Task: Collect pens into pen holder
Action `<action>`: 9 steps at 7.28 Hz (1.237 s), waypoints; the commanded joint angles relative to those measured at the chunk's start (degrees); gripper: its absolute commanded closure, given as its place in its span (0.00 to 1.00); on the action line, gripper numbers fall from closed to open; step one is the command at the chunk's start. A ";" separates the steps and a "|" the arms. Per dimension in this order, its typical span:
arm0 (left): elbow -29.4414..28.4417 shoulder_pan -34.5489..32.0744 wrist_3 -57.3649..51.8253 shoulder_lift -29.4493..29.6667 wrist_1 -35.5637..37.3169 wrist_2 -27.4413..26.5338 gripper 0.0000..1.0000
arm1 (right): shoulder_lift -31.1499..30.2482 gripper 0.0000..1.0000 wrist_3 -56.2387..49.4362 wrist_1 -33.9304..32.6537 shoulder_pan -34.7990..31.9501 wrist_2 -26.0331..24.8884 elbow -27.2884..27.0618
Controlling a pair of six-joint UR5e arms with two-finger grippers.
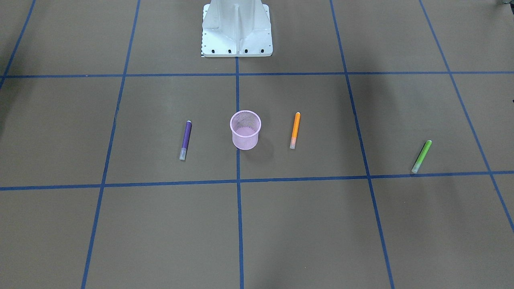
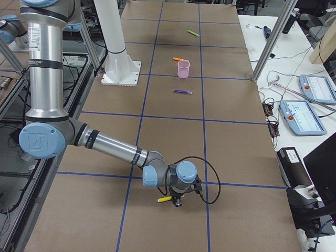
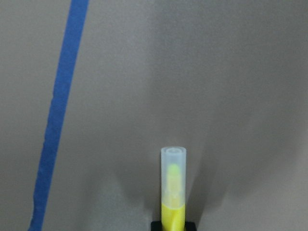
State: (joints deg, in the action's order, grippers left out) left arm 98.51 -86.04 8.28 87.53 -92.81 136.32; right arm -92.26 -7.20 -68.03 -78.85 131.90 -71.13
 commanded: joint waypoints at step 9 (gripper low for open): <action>4.59 16.14 6.73 12.10 -9.67 3.96 0.01 | 14.45 1.00 78.87 17.06 26.27 -27.98 -38.11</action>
State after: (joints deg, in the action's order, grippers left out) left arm 103.37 -74.37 13.15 95.53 -102.50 140.97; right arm -81.55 64.92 -50.87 -57.16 110.26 -107.19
